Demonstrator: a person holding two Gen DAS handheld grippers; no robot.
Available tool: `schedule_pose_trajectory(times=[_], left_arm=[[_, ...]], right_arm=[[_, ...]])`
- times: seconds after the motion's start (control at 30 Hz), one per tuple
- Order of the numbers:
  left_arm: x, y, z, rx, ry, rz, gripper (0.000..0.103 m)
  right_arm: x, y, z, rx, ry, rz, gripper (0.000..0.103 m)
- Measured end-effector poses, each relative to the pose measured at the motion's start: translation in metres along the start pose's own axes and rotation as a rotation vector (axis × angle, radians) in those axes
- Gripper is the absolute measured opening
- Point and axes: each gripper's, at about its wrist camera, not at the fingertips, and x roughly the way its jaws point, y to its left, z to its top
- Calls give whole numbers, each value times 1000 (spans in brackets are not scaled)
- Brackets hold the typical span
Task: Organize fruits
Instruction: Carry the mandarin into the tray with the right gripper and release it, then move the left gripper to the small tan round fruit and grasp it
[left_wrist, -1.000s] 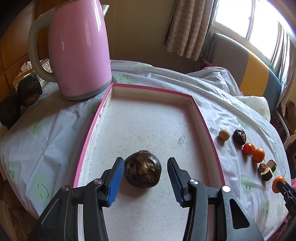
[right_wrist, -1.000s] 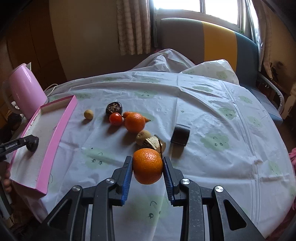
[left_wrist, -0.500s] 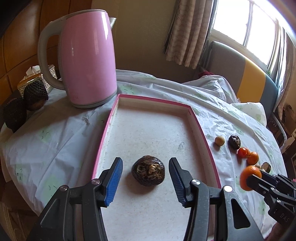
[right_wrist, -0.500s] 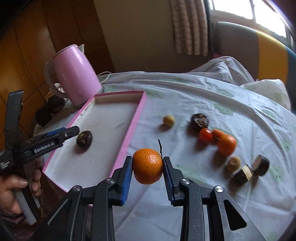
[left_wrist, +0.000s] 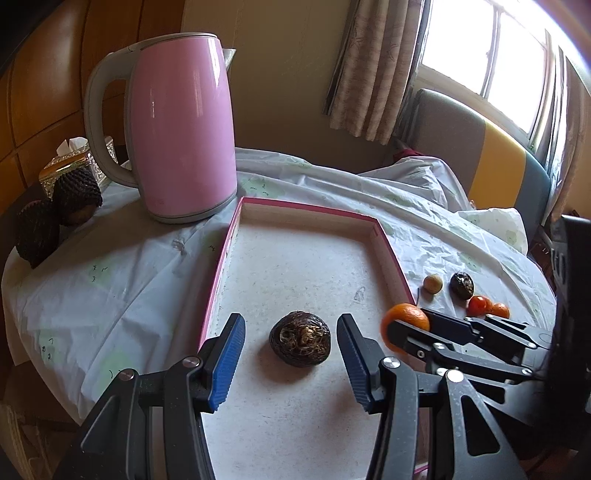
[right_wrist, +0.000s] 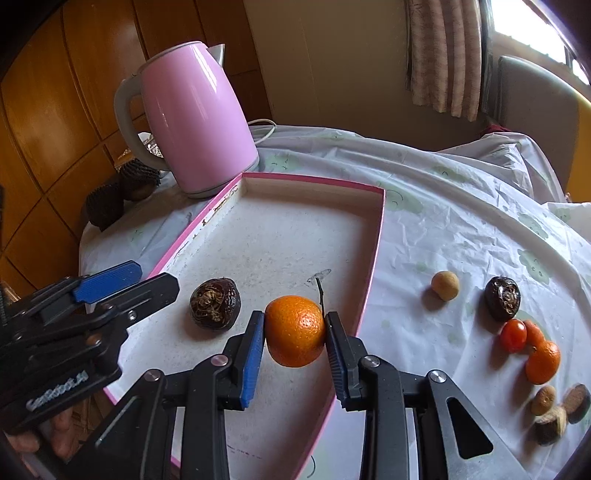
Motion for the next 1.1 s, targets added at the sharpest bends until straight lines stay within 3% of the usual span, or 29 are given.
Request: schedule_pose_trajectory(times=[0.27, 0.73, 1.0, 1.1], left_arm=[[-1, -3, -1, 7, 0, -4, 52], [-7, -19, -4, 50, -8, -20, 52], [-9, -35, -8, 97, -1, -36, 52], [-8, -42, -9, 117, 2, -43, 52]], right_arm=[[2, 1, 2, 6, -18, -14, 36], [-44, -15, -17, 77, -114, -108, 37], [-60, -36, -34, 140, -130, -166, 42], [-67, -44, -40, 161, -147, -195, 50]])
